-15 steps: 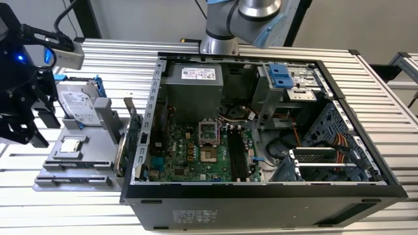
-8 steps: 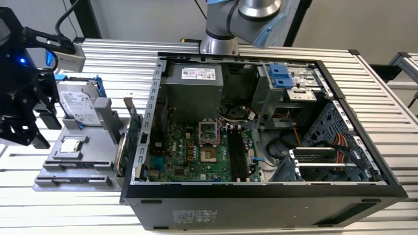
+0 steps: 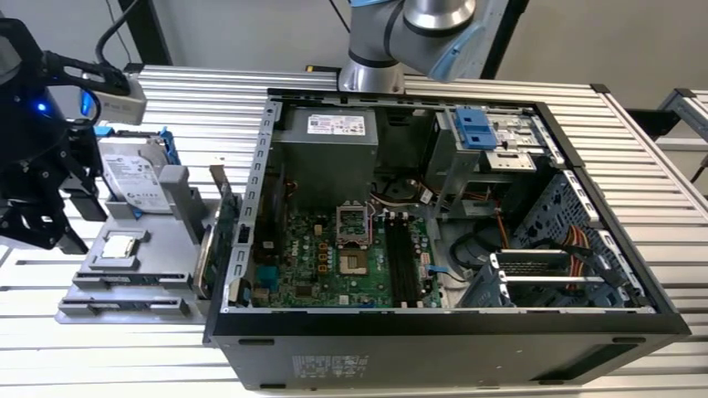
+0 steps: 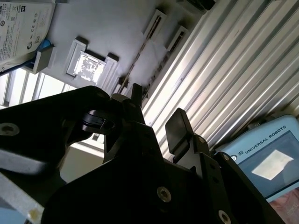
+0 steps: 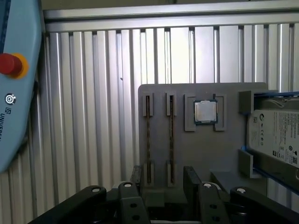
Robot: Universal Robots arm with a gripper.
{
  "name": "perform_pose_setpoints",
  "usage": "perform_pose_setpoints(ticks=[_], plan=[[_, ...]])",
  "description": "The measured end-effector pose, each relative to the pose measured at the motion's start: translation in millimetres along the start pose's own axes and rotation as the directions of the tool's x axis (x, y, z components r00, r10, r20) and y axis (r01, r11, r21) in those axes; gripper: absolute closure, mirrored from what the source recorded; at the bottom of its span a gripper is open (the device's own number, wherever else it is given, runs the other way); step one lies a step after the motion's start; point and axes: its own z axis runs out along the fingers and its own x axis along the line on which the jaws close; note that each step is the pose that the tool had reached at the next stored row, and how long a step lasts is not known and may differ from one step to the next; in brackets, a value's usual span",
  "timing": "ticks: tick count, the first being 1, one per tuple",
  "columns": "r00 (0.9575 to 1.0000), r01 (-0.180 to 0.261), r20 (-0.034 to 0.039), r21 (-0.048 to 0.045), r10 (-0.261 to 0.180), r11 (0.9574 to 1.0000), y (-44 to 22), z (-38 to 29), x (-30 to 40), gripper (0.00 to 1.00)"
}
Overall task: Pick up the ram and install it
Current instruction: 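Pick up the ram and move it above insertion slot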
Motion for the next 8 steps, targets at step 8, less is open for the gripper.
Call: perform_pose_setpoints(ticks=[8], plan=[[1.0,0.0,0.0001,0.0078,0.0,1.0,0.3,5.1,-0.6,0.0]])
